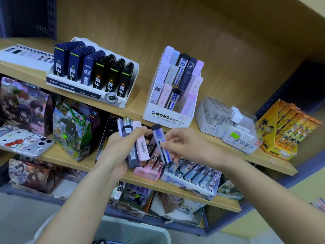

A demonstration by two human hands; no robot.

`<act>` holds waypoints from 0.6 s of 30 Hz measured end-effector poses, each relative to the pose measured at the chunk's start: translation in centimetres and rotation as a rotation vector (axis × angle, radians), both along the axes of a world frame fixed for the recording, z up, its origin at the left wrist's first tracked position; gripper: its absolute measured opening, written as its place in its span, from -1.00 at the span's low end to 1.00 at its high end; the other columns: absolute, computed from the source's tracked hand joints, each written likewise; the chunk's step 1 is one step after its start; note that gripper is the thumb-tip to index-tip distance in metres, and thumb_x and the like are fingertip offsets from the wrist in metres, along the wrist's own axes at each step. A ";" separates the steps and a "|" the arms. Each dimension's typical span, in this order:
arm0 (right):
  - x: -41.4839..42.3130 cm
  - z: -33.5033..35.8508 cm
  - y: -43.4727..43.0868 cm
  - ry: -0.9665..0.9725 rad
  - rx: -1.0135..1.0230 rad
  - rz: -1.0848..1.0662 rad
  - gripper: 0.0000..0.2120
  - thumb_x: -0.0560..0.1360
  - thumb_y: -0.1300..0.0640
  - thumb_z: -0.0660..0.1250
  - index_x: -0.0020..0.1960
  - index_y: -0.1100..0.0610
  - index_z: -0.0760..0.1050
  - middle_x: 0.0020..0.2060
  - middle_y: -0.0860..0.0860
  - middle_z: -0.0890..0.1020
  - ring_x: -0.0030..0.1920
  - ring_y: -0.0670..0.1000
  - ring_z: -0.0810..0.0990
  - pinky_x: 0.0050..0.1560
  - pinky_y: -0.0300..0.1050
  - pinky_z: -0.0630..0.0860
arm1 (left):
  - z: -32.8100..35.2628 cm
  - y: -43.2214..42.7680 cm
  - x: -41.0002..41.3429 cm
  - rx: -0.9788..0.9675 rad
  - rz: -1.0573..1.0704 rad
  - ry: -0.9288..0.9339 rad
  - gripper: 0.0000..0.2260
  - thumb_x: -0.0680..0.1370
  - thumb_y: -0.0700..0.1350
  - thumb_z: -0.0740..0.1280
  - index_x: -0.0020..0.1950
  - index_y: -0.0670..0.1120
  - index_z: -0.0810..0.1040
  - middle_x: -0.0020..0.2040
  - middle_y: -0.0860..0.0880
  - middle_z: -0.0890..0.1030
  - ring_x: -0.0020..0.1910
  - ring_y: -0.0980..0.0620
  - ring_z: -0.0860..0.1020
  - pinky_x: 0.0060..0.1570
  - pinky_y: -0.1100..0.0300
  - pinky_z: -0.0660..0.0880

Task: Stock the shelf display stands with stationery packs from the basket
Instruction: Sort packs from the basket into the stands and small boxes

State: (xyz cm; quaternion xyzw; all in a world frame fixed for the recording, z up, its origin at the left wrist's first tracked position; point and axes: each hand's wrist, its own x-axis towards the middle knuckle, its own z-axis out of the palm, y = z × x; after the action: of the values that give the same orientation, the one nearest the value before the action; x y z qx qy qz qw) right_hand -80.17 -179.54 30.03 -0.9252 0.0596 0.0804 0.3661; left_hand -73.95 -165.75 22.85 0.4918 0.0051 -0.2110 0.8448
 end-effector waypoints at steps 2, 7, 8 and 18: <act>-0.1 1.2 -0.4 -0.121 0.098 -0.062 -0.95 0.57 0.20 0.25 0.03 0.14 0.41 -0.33 0.06 0.60 -0.40 -0.11 0.60 -0.28 -0.28 0.58 | 0.0 0.0 0.2 0.001 0.013 0.038 -0.93 0.46 -0.12 0.43 -0.12 -0.09 0.60 -0.23 -0.03 0.64 -0.30 0.05 0.59 -0.40 0.20 0.50; 1.7 3.6 -1.5 -0.569 0.046 -0.224 -0.82 0.59 0.25 0.21 0.15 0.17 0.27 -0.17 0.11 0.58 -0.24 -0.05 0.66 -0.16 -0.20 0.62 | -0.2 0.0 0.1 0.006 -0.034 0.073 -0.86 0.42 -0.05 0.46 -0.10 -0.06 0.58 -0.24 0.00 0.66 -0.31 0.08 0.60 -0.46 0.24 0.49; 2.3 3.6 -1.8 -0.608 0.012 -0.238 -0.84 0.60 0.23 0.19 0.15 0.17 0.27 -0.18 0.08 0.57 -0.22 -0.02 0.66 -0.16 -0.18 0.62 | -0.2 -0.1 0.0 -0.005 -0.049 0.073 -0.87 0.42 -0.05 0.45 -0.11 -0.05 0.58 -0.28 0.03 0.67 -0.33 0.11 0.60 -0.49 0.26 0.50; 5.5 2.8 -2.5 -0.565 -0.246 -0.160 -0.87 0.61 0.25 0.17 0.13 0.10 0.34 -0.24 0.11 0.52 -0.18 0.07 0.61 -0.10 -0.02 0.60 | -0.4 0.1 -0.2 0.047 -0.054 0.085 -0.83 0.42 0.00 0.46 -0.14 -0.06 0.56 -0.27 -0.04 0.62 -0.34 0.04 0.59 -0.49 0.24 0.47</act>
State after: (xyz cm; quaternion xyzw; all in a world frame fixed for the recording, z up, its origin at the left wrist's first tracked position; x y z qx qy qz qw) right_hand -74.68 -182.02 32.80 -0.9407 0.0374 -0.2164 0.2587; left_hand -74.14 -165.62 22.41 0.5020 0.0327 -0.2545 0.8259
